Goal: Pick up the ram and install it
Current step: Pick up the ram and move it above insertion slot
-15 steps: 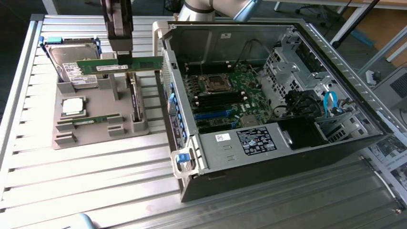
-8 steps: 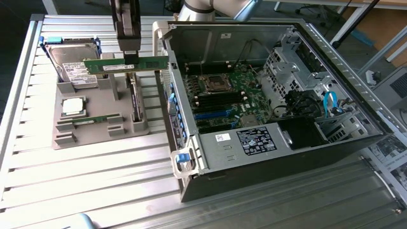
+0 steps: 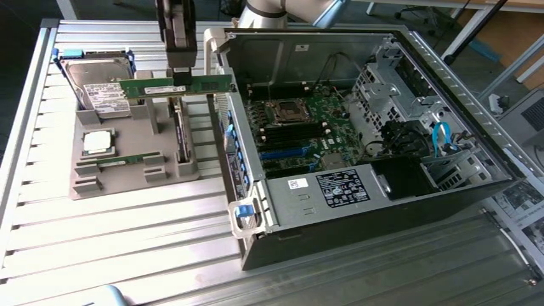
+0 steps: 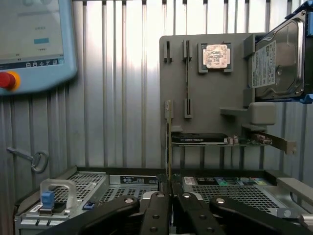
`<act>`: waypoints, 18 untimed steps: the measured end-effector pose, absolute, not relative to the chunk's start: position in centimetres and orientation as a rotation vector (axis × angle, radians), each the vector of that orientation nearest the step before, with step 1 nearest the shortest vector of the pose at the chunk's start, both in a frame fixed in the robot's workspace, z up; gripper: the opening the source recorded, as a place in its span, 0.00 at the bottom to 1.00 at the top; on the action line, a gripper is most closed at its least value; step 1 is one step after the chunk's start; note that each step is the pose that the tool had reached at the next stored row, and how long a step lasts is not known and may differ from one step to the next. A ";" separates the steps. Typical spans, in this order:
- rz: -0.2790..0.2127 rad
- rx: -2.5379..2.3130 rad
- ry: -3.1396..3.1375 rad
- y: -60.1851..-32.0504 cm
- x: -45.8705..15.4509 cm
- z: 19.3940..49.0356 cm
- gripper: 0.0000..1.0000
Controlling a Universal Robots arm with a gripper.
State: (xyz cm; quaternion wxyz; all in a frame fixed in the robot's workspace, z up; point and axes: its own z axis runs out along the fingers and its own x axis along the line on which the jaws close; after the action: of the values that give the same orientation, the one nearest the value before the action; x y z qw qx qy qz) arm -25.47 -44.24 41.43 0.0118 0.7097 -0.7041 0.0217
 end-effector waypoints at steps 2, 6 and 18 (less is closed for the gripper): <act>0.068 2.213 -2.195 -44.2 -25.3 41.4 0.12; 0.068 2.213 -2.195 -44.2 -24.9 41.4 0.12; 0.068 2.213 -2.196 -44.2 -23.8 41.4 0.12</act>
State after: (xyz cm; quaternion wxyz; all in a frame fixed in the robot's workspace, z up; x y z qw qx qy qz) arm -23.85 -44.24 41.43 0.0118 0.7097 -0.7041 0.0217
